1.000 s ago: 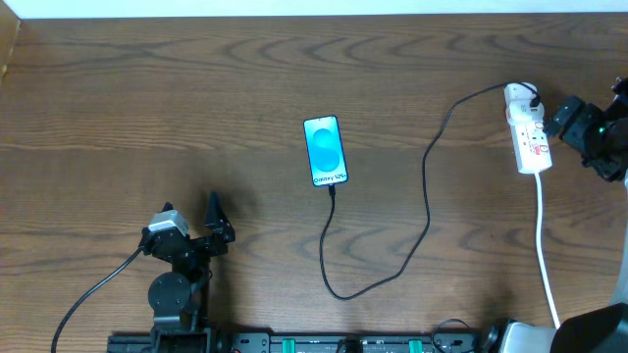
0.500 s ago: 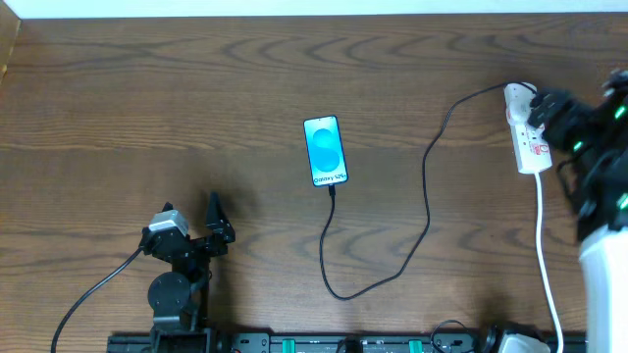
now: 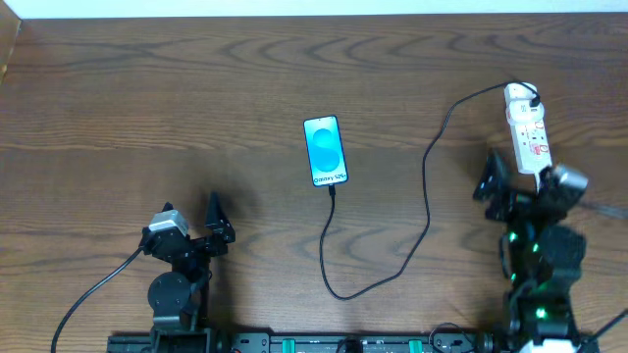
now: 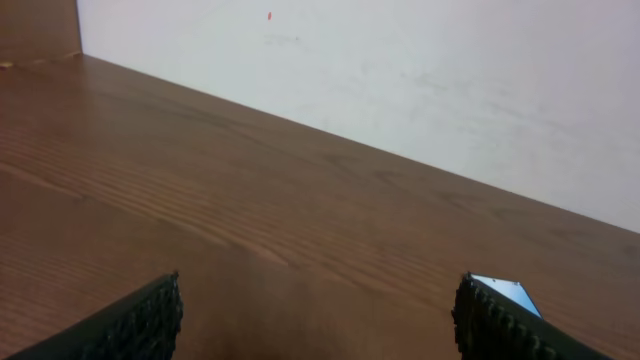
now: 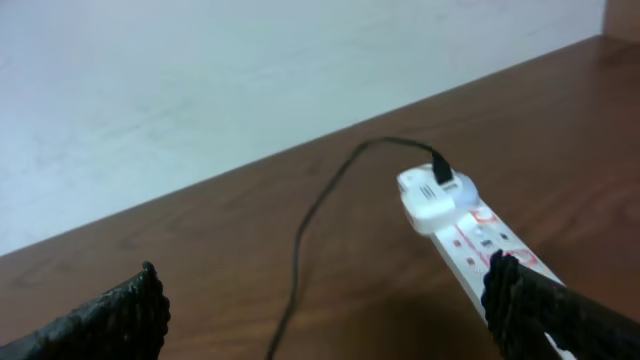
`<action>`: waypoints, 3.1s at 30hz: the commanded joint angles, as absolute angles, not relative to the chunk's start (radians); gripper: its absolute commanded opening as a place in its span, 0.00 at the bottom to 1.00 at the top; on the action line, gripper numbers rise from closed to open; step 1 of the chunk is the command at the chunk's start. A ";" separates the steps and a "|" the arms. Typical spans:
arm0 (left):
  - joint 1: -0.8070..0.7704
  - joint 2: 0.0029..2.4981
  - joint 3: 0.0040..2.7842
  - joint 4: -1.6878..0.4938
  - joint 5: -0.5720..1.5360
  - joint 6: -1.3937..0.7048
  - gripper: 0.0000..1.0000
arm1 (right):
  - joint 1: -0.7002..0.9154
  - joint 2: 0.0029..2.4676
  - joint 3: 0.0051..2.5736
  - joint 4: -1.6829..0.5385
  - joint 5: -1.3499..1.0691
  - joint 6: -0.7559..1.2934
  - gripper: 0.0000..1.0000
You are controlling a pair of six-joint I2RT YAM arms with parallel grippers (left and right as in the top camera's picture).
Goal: Plug charger to phone and switch on socket
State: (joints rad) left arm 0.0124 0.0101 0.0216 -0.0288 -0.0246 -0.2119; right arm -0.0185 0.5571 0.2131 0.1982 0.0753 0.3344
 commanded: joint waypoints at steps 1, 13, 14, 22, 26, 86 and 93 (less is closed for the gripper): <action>0.017 0.004 0.004 -0.070 -0.037 -0.202 0.86 | -0.005 0.434 0.112 0.206 0.133 0.344 0.99; 0.017 0.004 0.004 -0.070 -0.037 -0.202 0.86 | -0.006 0.070 0.006 -0.051 0.159 0.226 0.99; 0.017 0.004 0.004 -0.070 -0.037 -0.202 0.86 | -0.006 0.039 0.006 -0.062 0.154 0.192 0.99; 0.017 0.004 0.004 -0.070 -0.037 -0.202 0.86 | -0.004 0.005 0.005 -0.068 0.071 -0.020 0.99; 0.017 0.004 0.004 -0.071 -0.037 -0.202 0.86 | -0.004 0.005 0.005 -0.071 0.061 -0.062 0.99; 0.017 0.004 0.004 -0.071 -0.037 -0.202 0.86 | 0.002 0.005 0.006 -0.070 0.061 -0.039 0.99; 0.017 0.004 0.004 -0.071 -0.037 -0.202 0.86 | 0.002 0.005 0.006 -0.070 0.061 -0.039 0.99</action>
